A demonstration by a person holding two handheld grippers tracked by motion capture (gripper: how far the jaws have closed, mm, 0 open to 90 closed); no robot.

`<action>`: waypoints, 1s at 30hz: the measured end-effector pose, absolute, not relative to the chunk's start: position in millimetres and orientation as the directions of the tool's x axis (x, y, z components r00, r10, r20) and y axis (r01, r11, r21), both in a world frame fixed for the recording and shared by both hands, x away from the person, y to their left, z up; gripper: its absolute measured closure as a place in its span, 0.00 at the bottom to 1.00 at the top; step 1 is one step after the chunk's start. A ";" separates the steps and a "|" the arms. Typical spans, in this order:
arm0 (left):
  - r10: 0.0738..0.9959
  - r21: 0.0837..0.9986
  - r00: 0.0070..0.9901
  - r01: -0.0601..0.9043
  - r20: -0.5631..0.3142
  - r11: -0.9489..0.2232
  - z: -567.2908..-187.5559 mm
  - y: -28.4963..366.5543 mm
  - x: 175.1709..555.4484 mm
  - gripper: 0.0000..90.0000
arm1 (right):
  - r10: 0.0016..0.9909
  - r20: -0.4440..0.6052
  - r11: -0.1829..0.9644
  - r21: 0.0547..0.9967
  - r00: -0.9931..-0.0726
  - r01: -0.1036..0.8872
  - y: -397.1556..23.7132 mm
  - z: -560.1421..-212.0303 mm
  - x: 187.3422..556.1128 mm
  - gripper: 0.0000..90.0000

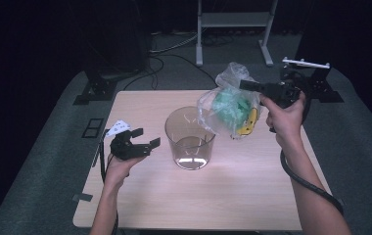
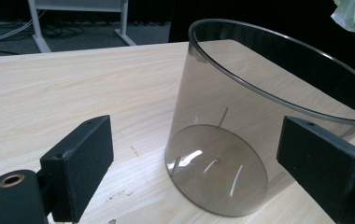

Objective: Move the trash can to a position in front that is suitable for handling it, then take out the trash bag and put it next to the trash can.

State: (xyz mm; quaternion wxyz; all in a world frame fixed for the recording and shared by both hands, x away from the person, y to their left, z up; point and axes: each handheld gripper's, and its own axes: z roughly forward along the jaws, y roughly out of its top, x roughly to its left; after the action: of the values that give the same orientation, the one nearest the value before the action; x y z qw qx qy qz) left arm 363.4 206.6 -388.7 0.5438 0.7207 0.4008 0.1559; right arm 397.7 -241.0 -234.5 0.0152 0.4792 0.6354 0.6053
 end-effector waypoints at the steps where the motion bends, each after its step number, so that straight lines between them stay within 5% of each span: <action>1: 0.748 0.909 0.630 0.408 -0.210 -0.088 -388.6 206.9 363.5 0.11 | 0.631 0.563 -0.199 0.782 -0.533 0.590 -246.5 -235.3 397.4 1.00; 30: 0.749 0.909 0.628 0.407 -0.211 -0.085 -390.4 208.8 364.1 0.11 | 0.677 0.608 -0.267 0.728 -0.414 0.632 -295.4 -278.4 405.1 1.00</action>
State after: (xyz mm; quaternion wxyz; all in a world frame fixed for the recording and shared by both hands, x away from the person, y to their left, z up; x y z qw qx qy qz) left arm 364.1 208.8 -390.4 0.5439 0.7197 0.4019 0.1571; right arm 405.1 -295.4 -278.4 0.0195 0.5408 0.6049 0.5841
